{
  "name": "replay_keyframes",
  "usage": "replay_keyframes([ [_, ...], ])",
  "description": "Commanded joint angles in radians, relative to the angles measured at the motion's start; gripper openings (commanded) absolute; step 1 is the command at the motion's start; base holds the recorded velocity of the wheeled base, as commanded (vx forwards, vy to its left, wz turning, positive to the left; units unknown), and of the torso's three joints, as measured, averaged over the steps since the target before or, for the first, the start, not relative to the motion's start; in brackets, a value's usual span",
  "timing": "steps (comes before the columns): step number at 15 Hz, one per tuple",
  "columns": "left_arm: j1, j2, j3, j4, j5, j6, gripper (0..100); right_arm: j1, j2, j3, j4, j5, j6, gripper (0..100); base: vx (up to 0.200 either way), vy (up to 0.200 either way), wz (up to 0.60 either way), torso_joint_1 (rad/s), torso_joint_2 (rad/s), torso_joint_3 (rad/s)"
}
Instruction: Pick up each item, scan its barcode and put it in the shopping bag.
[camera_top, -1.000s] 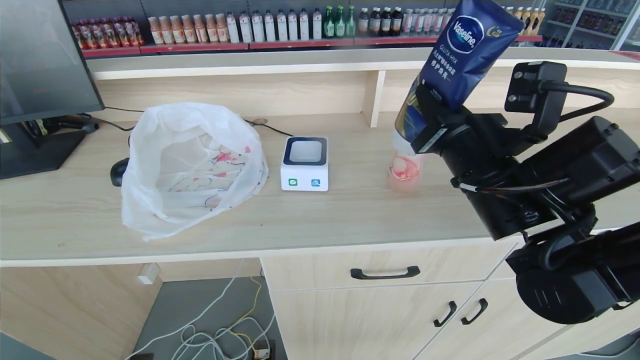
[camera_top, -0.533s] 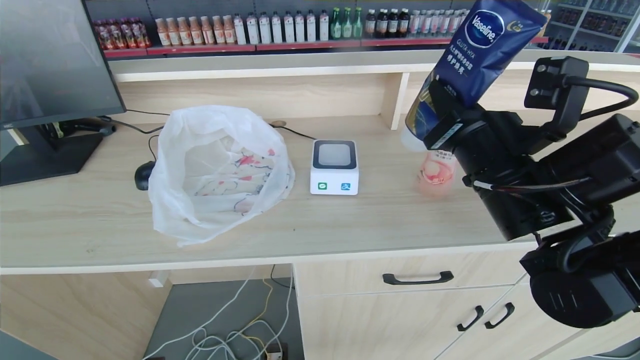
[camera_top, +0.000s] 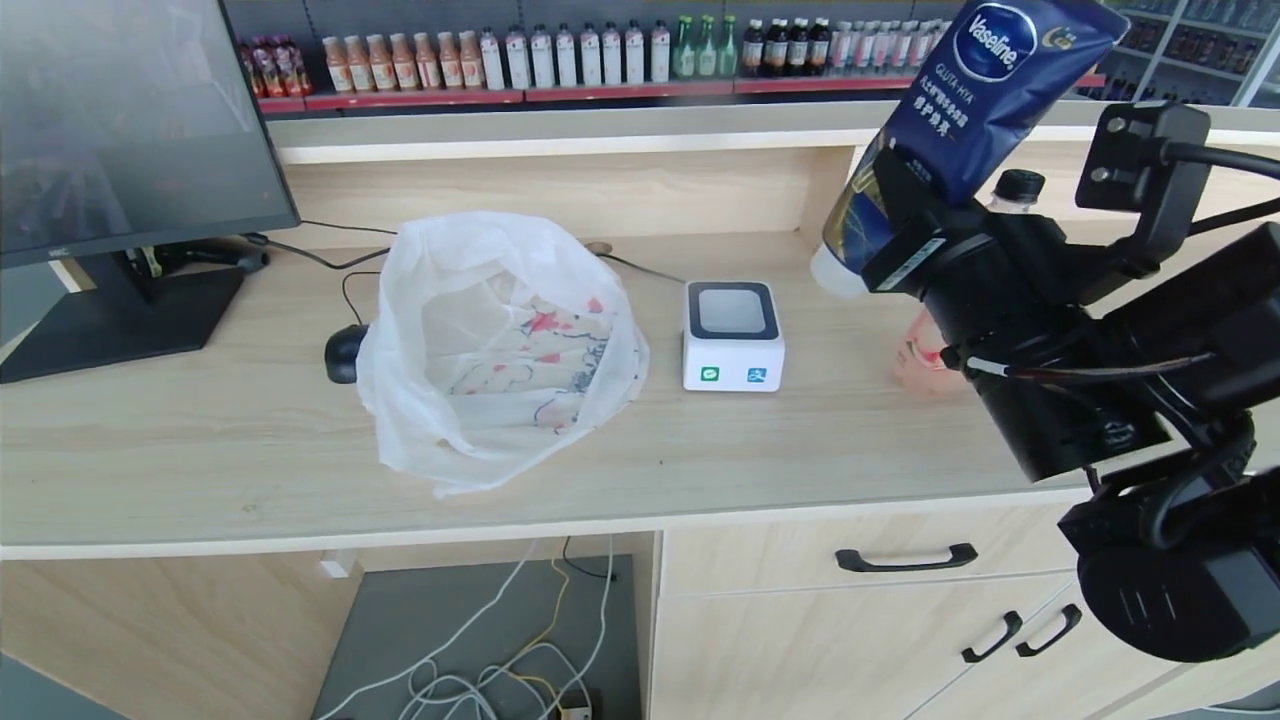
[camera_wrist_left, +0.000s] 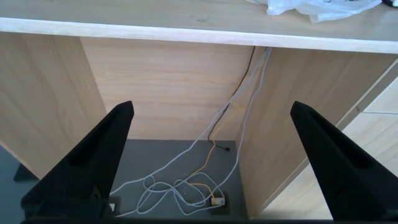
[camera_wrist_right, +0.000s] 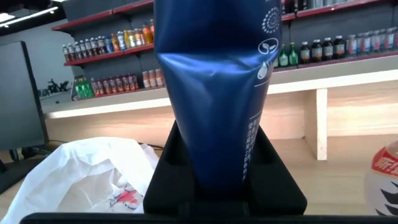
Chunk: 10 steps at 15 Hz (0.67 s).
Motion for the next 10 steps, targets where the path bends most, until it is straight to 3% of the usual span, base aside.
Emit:
replay_keyframes([
  [1, 0.001, 0.000, 0.000, -0.002, 0.000, 0.000, 100, 0.000, -0.003, 0.000, 0.004, 0.001, 0.000, 0, 0.000, 0.000, 0.00, 0.000, 0.00, 0.000],
  [10, 0.001, 0.000, 0.000, 0.000, 0.002, 0.000, 100, -0.001, -0.020, 0.034, 0.004, 0.002, -0.002, 0, 0.000, 0.000, 0.00, 0.000, 0.00, 0.000],
])
